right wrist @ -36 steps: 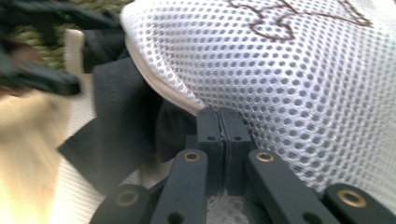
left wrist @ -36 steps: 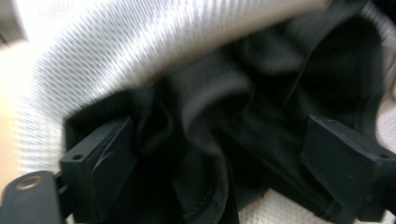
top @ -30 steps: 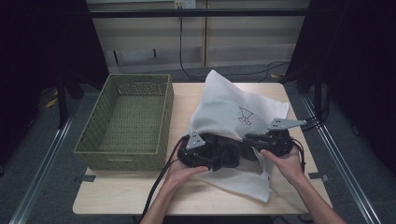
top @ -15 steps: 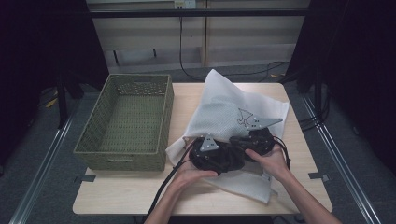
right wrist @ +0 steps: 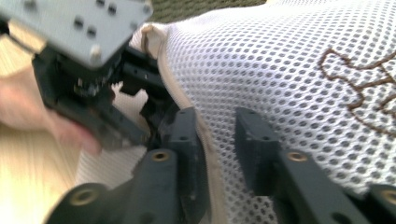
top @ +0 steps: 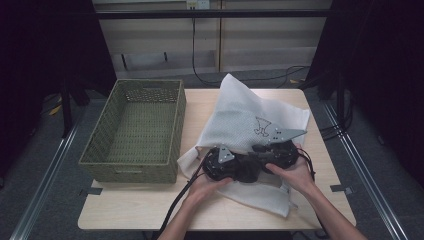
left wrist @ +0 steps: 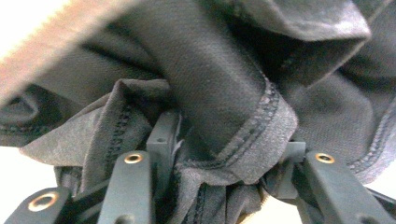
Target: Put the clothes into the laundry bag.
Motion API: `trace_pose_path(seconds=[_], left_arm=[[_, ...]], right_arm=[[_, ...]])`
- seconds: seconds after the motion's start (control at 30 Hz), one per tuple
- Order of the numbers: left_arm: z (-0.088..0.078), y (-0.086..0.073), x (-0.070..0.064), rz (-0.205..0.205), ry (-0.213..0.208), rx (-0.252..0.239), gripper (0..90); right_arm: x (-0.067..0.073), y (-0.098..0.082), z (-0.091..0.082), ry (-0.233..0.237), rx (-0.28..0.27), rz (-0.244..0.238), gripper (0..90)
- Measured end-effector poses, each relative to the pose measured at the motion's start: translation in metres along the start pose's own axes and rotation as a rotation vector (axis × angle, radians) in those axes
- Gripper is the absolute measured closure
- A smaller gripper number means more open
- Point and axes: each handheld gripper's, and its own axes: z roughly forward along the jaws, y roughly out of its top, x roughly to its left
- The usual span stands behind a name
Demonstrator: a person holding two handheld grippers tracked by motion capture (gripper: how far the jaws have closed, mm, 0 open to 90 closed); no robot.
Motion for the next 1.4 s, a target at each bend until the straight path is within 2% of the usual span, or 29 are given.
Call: trace_pose_path(seconds=[0.03, 0.1, 0.13, 0.23, 0.3, 0.37, 0.43, 0.5, 0.57, 0.63, 0.67, 0.73, 0.9, 0.93, 1.07, 1.1, 1.13, 1.17, 1.23, 1.27, 1.33, 1.4], left_arm=[[-0.001, 0.000, 0.001, -0.007, 0.001, 0.003, 57.9], [-0.002, -0.002, 0.002, -0.032, -0.014, -0.030, 63.1], [-0.002, -0.002, 0.002, -0.037, -0.009, -0.030, 66.5], [-0.003, -0.001, 0.005, -0.040, -0.028, -0.031, 72.4], [-0.004, 0.001, 0.004, -0.061, -0.026, -0.039, 75.2], [-0.004, 0.001, 0.005, -0.073, -0.037, -0.056, 76.3], [-0.003, 0.002, 0.006, -0.094, -0.044, -0.071, 77.2], [-0.004, 0.003, 0.006, -0.094, -0.039, -0.072, 77.9], [-0.004, 0.003, 0.006, -0.112, -0.039, -0.087, 78.5], [-0.006, 0.005, 0.007, -0.134, -0.029, -0.112, 79.4], [-0.007, 0.007, 0.008, -0.162, -0.036, -0.139, 79.9], [-0.010, 0.013, 0.010, -0.176, -0.010, -0.170, 80.6], [-0.027, 0.038, 0.021, -0.234, 0.027, -0.287, 81.8], [-0.032, 0.044, 0.022, -0.236, 0.053, -0.306, 82.0], [-0.043, 0.065, 0.025, -0.235, 0.100, -0.374, 82.6], [-0.045, 0.070, 0.023, -0.242, 0.137, -0.401, 82.7], [-0.047, 0.074, 0.022, -0.234, 0.156, -0.418, 82.8], [-0.046, 0.077, 0.020, -0.249, 0.140, -0.438, 82.7], [-0.041, 0.082, 0.016, -0.199, 0.170, -0.422, 82.5], [-0.036, 0.081, 0.015, -0.199, 0.148, -0.414, 82.3], [-0.022, 0.075, 0.013, -0.182, 0.141, -0.379, 82.0], [-0.010, 0.064, 0.013, -0.199, 0.111, -0.339, 81.8]], right_arm=[[0.001, -0.002, 0.001, 0.010, 0.013, -0.007, 64.1], [0.003, -0.005, 0.006, -0.023, 0.049, -0.038, 64.3], [0.003, -0.006, 0.009, -0.025, 0.057, -0.036, 64.6], [0.002, -0.009, 0.018, -0.043, 0.089, -0.041, 66.8], [0.003, -0.009, 0.024, -0.066, 0.108, -0.060, 69.1], [0.005, -0.010, 0.029, -0.067, 0.123, -0.056, 70.9], [0.005, -0.011, 0.032, -0.070, 0.134, -0.062, 75.0], [0.006, -0.011, 0.036, -0.074, 0.148, -0.055, 82.9], [0.004, -0.011, 0.036, -0.057, 0.145, -0.044, 86.4], [0.000, -0.009, 0.032, -0.014, 0.118, -0.003, 87.8], [-0.001, -0.007, 0.028, 0.008, 0.092, 0.021, 88.0], [-0.001, 0.000, 0.017, 0.052, 0.032, 0.054, 88.4], [0.009, 0.026, -0.011, 0.127, -0.101, 0.060, 88.7], [0.011, 0.030, -0.015, 0.135, -0.119, 0.055, 88.7], [0.016, 0.041, -0.030, 0.174, -0.183, 0.071, 88.9], [0.017, 0.044, -0.035, 0.192, -0.209, 0.079, 88.9], [0.018, 0.048, -0.040, 0.206, -0.230, 0.080, 89.0], [0.019, 0.051, -0.045, 0.216, -0.251, 0.083, 89.0], [0.020, 0.055, -0.051, 0.230, -0.279, 0.088, 89.0], [0.020, 0.055, -0.052, 0.228, -0.281, 0.086, 89.0], [0.016, 0.051, -0.050, 0.237, -0.274, 0.111, 89.0], [0.010, 0.044, -0.043, 0.229, -0.247, 0.134, 89.0]])
